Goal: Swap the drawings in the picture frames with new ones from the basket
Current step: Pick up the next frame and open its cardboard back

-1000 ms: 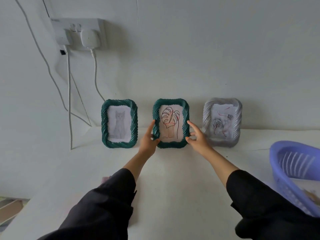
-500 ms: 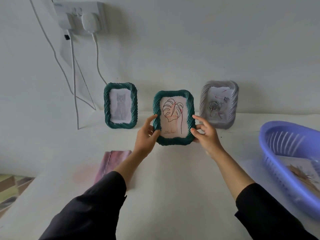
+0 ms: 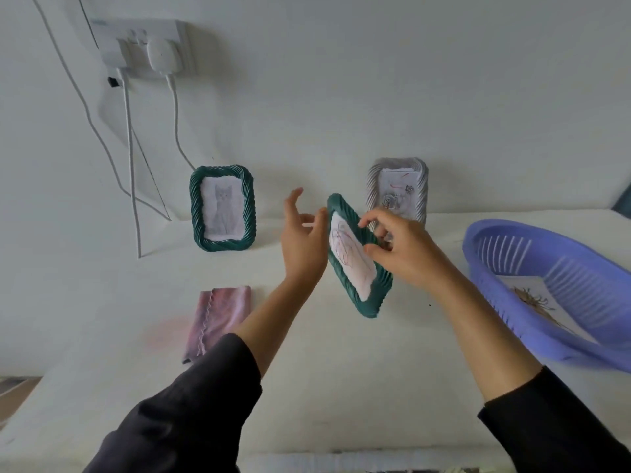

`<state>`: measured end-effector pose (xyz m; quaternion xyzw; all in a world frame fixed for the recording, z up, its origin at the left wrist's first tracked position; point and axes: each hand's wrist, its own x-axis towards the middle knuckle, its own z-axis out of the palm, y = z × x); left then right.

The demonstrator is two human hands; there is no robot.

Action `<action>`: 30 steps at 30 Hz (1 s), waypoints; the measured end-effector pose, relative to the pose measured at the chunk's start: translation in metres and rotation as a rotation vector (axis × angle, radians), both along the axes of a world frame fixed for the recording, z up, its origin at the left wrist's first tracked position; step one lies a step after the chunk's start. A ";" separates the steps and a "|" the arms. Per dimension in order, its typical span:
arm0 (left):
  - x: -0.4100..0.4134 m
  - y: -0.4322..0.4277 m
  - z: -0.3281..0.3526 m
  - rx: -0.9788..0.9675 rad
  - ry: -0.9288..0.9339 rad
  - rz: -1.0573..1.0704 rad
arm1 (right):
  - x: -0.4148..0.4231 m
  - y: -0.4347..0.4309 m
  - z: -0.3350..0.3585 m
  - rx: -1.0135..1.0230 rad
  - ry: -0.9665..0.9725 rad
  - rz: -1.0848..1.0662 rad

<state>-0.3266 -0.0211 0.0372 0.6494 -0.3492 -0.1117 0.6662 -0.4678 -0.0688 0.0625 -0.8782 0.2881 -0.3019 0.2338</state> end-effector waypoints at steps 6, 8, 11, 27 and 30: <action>-0.004 0.006 -0.009 0.217 0.114 -0.144 | 0.008 0.048 -0.002 -0.067 0.248 0.029; -0.001 0.009 -0.014 0.256 0.160 -0.152 | 0.009 0.053 -0.010 0.015 0.246 0.066; 0.003 0.013 -0.022 0.309 0.142 -0.097 | 0.006 0.052 -0.019 0.143 0.093 0.093; 0.015 0.026 -0.092 0.594 -0.028 0.001 | -0.006 0.009 -0.101 0.273 0.376 0.029; 0.019 0.023 -0.093 0.675 -0.145 -0.040 | -0.007 0.004 -0.105 0.265 0.381 0.054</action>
